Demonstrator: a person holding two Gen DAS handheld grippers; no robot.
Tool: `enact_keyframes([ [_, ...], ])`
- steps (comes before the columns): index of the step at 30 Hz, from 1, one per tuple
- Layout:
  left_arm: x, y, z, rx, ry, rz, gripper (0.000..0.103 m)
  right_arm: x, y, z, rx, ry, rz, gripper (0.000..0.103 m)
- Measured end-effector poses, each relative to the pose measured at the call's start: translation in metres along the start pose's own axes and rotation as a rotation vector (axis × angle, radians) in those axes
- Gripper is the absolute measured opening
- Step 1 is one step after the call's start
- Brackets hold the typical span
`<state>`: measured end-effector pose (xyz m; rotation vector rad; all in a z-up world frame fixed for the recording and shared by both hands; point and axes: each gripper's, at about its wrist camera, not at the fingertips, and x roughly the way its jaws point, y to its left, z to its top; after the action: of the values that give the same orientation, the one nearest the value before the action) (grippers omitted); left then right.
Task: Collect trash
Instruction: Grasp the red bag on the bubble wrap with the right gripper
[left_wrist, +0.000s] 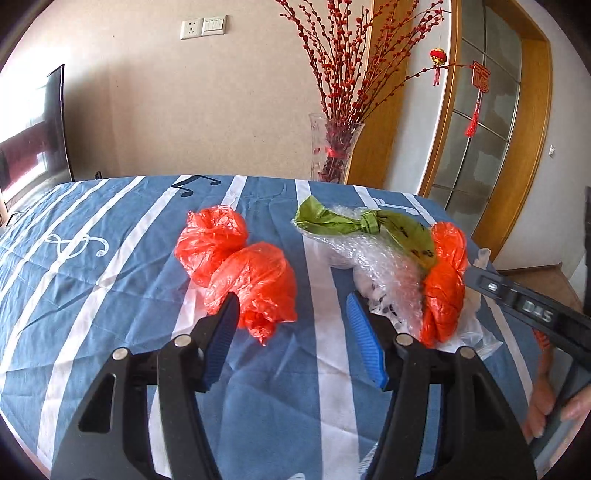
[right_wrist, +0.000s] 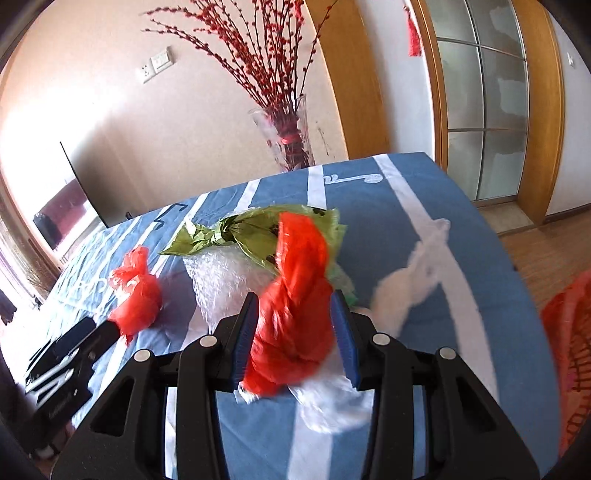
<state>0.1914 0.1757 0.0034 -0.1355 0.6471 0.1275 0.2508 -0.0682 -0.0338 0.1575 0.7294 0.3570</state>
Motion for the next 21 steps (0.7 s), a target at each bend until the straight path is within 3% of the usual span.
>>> enact_keyframes([
  [14, 0.012, -0.004, -0.004, 0.002, 0.012, -0.032, 0.060, 0.026, 0.001, -0.013, -0.039, 0.068, -0.076, 0.042],
  [16, 0.012, -0.004, -0.005, -0.001, 0.012, -0.037, 0.060, 0.023, -0.004, -0.016, -0.011, 0.064, -0.054, 0.042],
  [19, 0.015, -0.007, -0.005, 0.004, 0.017, -0.033, 0.060, 0.023, -0.004, -0.014, 0.010, 0.067, -0.038, 0.054],
  [21, 0.016, -0.008, -0.005, 0.002, 0.023, -0.038, 0.060, 0.029, 0.002, -0.012, -0.019, 0.078, -0.050, 0.055],
])
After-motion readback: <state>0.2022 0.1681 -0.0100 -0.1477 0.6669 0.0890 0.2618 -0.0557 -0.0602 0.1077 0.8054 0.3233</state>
